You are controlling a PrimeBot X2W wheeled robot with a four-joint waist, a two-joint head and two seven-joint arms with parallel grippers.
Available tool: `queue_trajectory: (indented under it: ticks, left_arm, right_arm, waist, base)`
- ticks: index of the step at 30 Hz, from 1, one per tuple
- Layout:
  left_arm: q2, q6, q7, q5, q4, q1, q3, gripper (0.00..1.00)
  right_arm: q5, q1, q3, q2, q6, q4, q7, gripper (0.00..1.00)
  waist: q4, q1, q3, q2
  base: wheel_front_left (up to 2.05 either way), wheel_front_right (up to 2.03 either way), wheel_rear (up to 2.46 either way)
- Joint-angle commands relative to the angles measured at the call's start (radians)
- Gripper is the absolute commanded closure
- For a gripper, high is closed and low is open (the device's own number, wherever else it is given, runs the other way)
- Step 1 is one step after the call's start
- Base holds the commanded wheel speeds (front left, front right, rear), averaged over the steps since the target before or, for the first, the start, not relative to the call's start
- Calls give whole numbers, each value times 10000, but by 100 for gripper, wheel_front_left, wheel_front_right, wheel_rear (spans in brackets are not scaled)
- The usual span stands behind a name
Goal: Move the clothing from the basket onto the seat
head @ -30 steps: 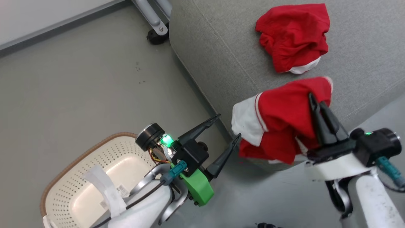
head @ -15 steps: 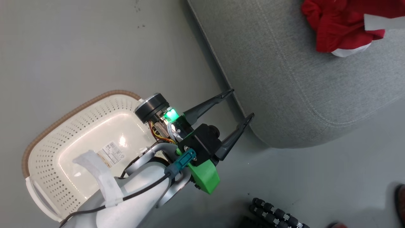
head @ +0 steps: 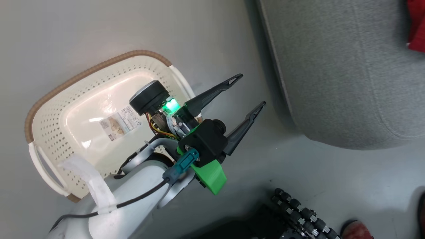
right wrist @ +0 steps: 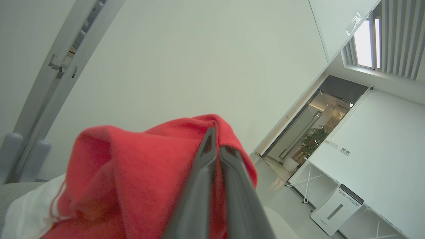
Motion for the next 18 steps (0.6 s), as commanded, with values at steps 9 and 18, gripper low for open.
queue_trajectory:
  ticks: [9, 18]
  left_arm:
    - [144, 79, -49, -25, -80, -281, 32, 0]
    - [288, 260, 42, 31, -149, -332, 89, 0]
  right_arm:
    - [-525, 646, -941, 828, -22, 2692, 0, 100]
    - [-882, 1099, -1490, 1786, -22, 2561, 0, 0]
  waist:
    - [524, -2, 664, 0]
    - [420, -2, 594, 0]
  base:
    - [0, 0, 0]
    - [0, 0, 0]
